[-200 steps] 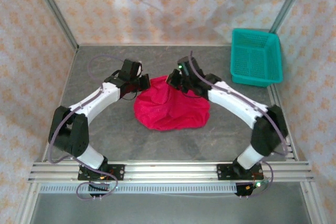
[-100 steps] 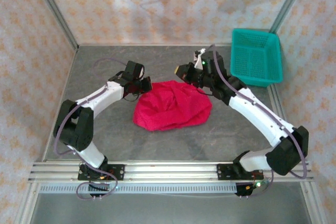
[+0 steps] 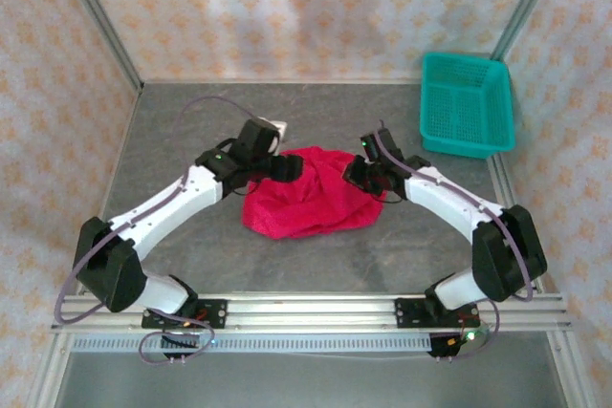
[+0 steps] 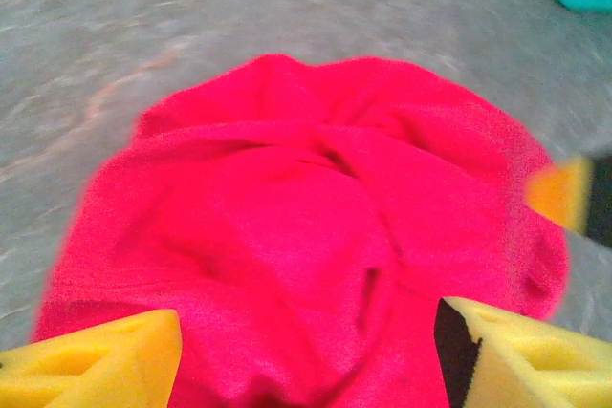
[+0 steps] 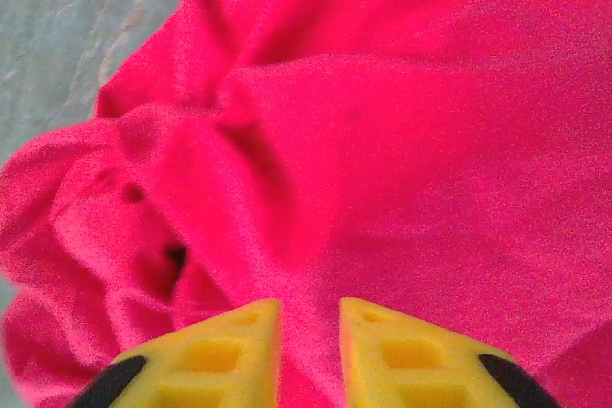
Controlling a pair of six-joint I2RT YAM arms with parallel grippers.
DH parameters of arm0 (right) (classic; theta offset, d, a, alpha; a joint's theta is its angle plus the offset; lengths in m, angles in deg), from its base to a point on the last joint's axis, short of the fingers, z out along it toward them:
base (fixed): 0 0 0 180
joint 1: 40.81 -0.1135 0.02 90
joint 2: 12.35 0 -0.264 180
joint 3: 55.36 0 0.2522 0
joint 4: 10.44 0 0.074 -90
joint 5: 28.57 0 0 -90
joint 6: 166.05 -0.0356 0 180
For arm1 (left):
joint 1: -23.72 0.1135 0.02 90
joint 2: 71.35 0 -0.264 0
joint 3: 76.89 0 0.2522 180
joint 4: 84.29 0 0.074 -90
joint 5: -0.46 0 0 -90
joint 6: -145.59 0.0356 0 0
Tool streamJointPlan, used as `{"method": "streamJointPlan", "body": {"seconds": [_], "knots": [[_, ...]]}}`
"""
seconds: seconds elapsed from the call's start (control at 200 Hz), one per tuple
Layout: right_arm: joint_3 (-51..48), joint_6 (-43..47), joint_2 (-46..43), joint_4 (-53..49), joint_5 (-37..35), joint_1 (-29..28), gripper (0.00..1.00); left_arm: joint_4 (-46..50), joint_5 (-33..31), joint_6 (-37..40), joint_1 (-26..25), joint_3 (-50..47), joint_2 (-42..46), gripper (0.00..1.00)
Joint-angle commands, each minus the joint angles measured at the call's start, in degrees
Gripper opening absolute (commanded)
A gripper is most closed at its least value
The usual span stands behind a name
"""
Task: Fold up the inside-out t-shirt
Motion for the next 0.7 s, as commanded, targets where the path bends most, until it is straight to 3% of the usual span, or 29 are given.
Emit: {"method": "streamJointPlan", "body": {"seconds": [0.0, 0.085, 0.16, 0.47, 0.696], "knots": [[-1.2, -0.4, -2.3, 0.5, -0.6, 1.3, 0.39, 2.7, -1.2, 5.1, -1.9, 2.0, -5.1, 0.71], [-1.3, -0.2, -2.8, 0.1, -0.8, 1.4, 0.51, 4.3, -1.5, 5.3, -3.2, 5.0, -9.8, 0.68], [-1.2, -0.1, -3.0, -0.2, -0.7, 1.4, 0.55, 5.1, -2.0, 5.6, -4.0, 7.4, -13.2, 0.66], [-1.5, -0.1, -3.6, 0.1, 1.4, 1.4, 0.56, 6.9, -3.5, 4.8, -4.5, 13.3, -21.7, 0.54], [-0.9, -0.3, -1.6, 1.5, 5.1, 0.4, 0.60, 8.1, -5.1, 5.1, -4.5, 14.4, -22.9, 0.12]]}}
